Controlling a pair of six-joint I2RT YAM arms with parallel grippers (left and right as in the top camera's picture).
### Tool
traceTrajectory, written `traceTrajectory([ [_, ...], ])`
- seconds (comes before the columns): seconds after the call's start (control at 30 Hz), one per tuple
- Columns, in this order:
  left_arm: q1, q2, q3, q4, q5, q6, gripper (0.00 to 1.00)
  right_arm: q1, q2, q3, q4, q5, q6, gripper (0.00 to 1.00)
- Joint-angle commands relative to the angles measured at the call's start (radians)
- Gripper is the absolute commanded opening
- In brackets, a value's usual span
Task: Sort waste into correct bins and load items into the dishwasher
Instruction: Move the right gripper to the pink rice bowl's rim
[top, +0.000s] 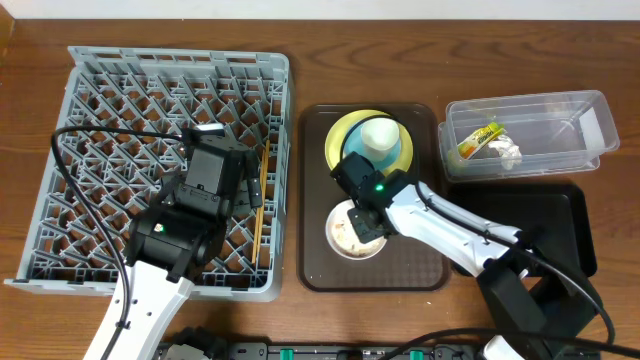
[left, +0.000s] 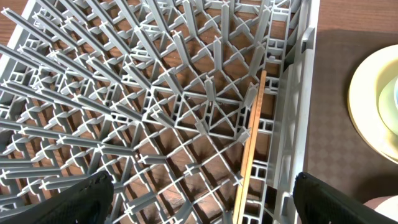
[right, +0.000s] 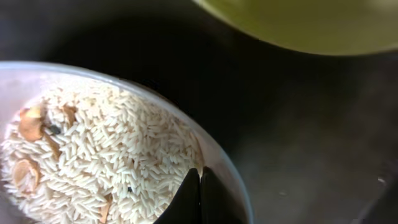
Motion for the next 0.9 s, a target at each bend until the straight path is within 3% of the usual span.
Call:
traceTrajectory([
  [0.0, 0.004, 0.001, 0.022, 0.0, -0.013, -0.001, 0.93, -0.04, 0.001, -0.005, -0.017, 0.097, 0.035, 0.01],
  [0.33, 0.004, 0.001, 0.022, 0.0, -0.013, -0.001, 0.93, -0.146, -0.012, -0.002, -0.044, 0.076, 0.025, 0.02],
  [0.6, 0.004, 0.001, 0.022, 0.0, -0.013, -0.001, 0.93, -0.144, -0.163, -0.002, -0.052, -0.077, -0.099, 0.19],
  [0.77, 0.004, 0.001, 0.022, 0.0, -0.013, -0.001, 0.93, -0.135, -0.29, -0.002, -0.082, -0.145, -0.102, 0.41],
  [0.87, 0.004, 0.001, 0.022, 0.0, -0.013, -0.001, 0.93, -0.115, -0.33, -0.002, -0.111, -0.285, -0.102, 0.42],
])
